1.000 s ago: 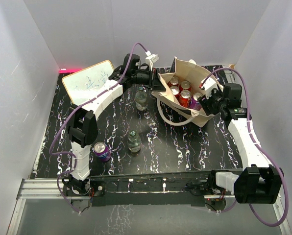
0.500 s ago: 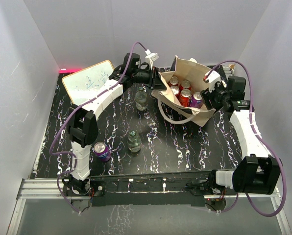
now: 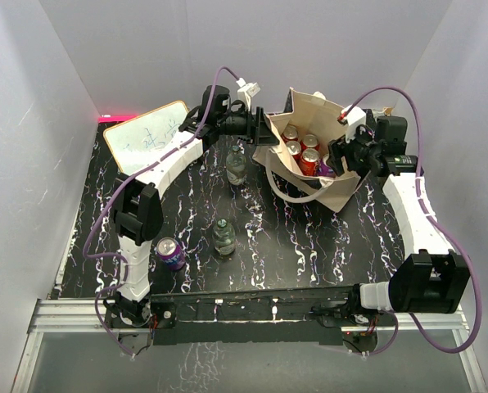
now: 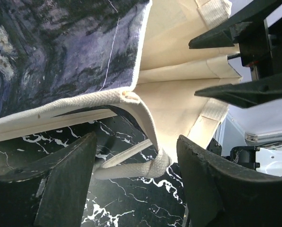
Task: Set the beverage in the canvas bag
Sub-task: Pick up the drink from the center of the board.
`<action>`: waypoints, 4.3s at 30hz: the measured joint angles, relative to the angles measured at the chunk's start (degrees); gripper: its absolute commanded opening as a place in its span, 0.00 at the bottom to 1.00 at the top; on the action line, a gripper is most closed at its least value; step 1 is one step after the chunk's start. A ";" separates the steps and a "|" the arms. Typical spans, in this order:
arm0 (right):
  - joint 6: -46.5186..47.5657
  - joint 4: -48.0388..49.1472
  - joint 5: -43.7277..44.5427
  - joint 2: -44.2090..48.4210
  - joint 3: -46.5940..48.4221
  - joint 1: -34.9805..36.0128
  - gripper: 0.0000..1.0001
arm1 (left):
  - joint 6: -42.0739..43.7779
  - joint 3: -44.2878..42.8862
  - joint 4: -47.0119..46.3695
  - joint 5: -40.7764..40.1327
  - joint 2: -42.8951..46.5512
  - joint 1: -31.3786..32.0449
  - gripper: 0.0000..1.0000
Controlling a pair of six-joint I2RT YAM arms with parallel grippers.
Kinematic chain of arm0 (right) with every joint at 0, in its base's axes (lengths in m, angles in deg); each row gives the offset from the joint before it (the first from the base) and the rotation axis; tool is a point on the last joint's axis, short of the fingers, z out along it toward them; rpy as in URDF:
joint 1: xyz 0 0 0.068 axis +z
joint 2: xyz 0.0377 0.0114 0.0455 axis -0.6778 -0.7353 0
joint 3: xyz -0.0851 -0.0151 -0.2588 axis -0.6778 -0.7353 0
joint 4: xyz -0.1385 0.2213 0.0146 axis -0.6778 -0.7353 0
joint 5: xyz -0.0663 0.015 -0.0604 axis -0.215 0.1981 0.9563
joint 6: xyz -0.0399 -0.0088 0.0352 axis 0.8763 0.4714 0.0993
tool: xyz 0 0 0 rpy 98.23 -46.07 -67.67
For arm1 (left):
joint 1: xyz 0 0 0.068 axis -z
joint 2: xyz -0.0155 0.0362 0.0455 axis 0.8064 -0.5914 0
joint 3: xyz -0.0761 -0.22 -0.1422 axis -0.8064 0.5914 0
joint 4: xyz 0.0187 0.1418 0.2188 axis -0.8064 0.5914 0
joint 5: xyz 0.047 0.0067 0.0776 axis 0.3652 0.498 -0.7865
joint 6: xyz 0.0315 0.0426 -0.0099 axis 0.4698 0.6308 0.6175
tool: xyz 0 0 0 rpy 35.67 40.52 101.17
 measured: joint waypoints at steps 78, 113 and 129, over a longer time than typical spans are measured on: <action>2.84 -2.93 -7.78 -51.39 37.66 64.35 0.65 | 4.94 31.36 17.62 -31.36 38.01 -33.24 0.97; -1.66 -0.76 -8.70 -51.39 37.86 64.13 0.51 | 4.68 32.61 16.63 -28.35 38.84 -33.24 0.97; -3.76 -1.31 -4.04 -51.30 40.00 62.86 0.08 | 3.17 33.14 14.32 -25.38 39.65 -33.24 0.96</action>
